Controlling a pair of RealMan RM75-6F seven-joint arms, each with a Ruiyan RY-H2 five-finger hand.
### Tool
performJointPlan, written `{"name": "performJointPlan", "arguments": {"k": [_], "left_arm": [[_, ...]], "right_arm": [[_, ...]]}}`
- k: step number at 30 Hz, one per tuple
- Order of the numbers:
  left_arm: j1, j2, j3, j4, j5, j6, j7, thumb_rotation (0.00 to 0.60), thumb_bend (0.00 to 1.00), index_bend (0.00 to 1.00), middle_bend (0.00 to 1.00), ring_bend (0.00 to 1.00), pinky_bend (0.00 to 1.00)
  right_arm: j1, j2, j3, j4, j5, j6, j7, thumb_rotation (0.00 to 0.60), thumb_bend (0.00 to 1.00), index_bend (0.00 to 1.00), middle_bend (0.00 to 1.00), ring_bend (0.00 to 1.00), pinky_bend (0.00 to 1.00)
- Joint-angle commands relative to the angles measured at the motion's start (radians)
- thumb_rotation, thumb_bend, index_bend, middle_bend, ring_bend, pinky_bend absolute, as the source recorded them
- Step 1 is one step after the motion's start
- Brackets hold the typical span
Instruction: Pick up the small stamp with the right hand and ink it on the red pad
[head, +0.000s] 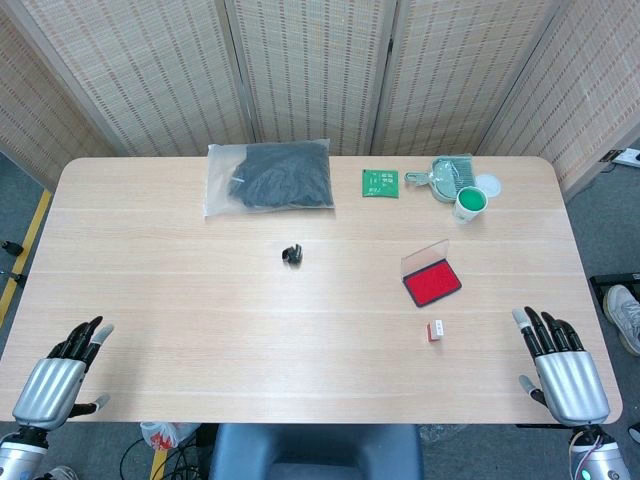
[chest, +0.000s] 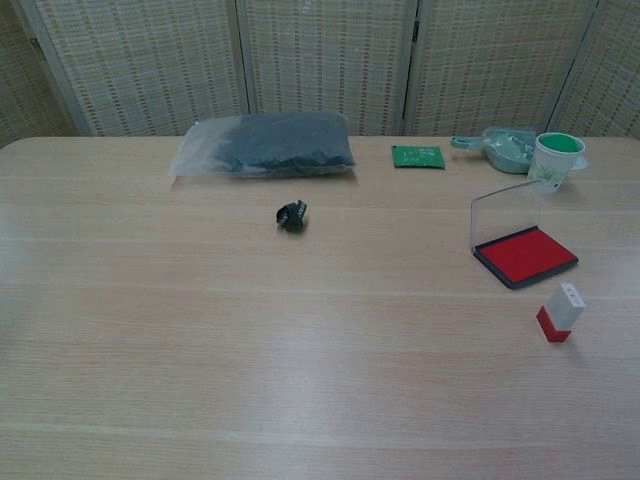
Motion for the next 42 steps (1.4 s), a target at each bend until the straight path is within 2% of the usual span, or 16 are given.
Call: {"name": "performJointPlan", "arguments": {"k": [1, 12, 16, 19, 24, 27, 35, 42], "left_arm": [[-0.002, 0.002, 0.002, 0.001, 0.005, 0.001, -0.009, 0.6, 0.07, 0.07, 0.0, 0.04, 0.27], [-0.008, -0.003, 0.005, 0.005, 0.005, -0.005, 0.002, 0.6, 0.07, 0.07, 0.0, 0.04, 0.27], [-0.001, 0.003, 0.007, -0.001, -0.001, 0.005, 0.002, 0.6, 0.07, 0.07, 0.0, 0.04, 0.27], [-0.002, 0.002, 0.005, -0.003, -0.005, 0.005, 0.002, 0.6, 0.07, 0.07, 0.0, 0.04, 0.27], [-0.004, 0.003, 0.007, -0.003, -0.002, 0.004, -0.002, 0.6, 0.07, 0.09, 0.0, 0.04, 0.27], [-0.004, 0.007, 0.007, -0.003, -0.004, 0.003, -0.012, 0.6, 0.07, 0.1, 0.0, 0.04, 0.27], [0.001, 0.023, 0.01, -0.005, 0.016, 0.026, -0.047, 0.6, 0.07, 0.13, 0.0, 0.04, 0.27], [0.0, 0.027, 0.014, -0.005, 0.021, 0.024, -0.057, 0.6, 0.07, 0.13, 0.0, 0.04, 0.27]], "right_arm": [[-0.007, -0.004, -0.004, 0.001, -0.004, 0.008, -0.008, 0.6, 0.16, 0.0, 0.06, 0.14, 0.17], [0.013, -0.016, 0.003, 0.017, 0.01, -0.026, -0.004, 0.6, 0.16, 0.0, 0.06, 0.14, 0.17], [0.069, -0.03, 0.028, 0.06, 0.008, -0.08, 0.083, 0.6, 0.16, 0.0, 0.07, 0.14, 0.17], [0.138, -0.017, 0.052, 0.051, 0.055, -0.201, 0.097, 0.6, 0.16, 0.03, 0.07, 0.14, 0.17], [0.259, 0.015, 0.105, -0.039, 0.211, -0.434, 0.081, 0.6, 0.17, 0.1, 0.07, 0.13, 0.17], [0.309, -0.005, 0.125, -0.05, 0.279, -0.507, 0.057, 0.6, 0.18, 0.16, 0.07, 0.13, 0.17], [0.39, -0.116, 0.137, 0.012, 0.367, -0.575, -0.003, 0.6, 0.19, 0.26, 0.08, 0.13, 0.17], [0.403, -0.172, 0.119, 0.056, 0.392, -0.543, -0.05, 0.6, 0.19, 0.29, 0.08, 0.13, 0.17]]}}
